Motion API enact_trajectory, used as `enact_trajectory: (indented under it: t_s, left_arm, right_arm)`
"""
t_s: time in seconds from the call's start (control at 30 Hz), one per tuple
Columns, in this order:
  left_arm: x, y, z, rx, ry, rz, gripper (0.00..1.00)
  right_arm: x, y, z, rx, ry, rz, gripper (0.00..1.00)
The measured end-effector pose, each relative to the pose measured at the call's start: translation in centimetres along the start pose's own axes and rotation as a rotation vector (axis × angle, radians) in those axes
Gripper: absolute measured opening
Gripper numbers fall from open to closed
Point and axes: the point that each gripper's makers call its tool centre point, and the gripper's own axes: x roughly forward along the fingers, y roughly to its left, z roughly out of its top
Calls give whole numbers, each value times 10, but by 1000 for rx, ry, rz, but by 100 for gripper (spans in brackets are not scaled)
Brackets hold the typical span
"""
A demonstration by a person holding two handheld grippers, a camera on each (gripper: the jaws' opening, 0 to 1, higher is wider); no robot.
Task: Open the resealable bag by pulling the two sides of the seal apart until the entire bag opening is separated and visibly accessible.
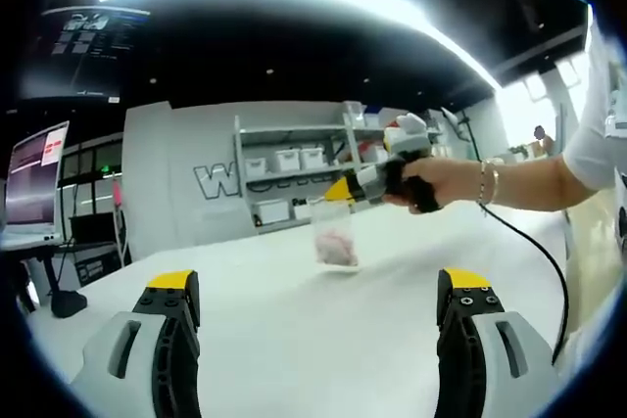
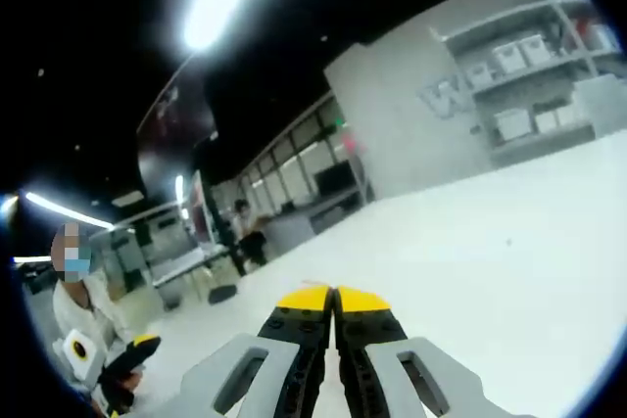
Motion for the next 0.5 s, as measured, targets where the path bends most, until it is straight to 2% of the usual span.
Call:
enact_trajectory:
  t_s: [0.3, 0.5]
  left_arm:
    - [0, 5, -6, -2, 35, 12, 100]
    - [0, 7, -8, -2, 46, 11, 100]
  right_arm:
    - [10, -9, -1, 12, 10, -24, 0]
    - [17, -16, 5, 16, 4, -39, 0]
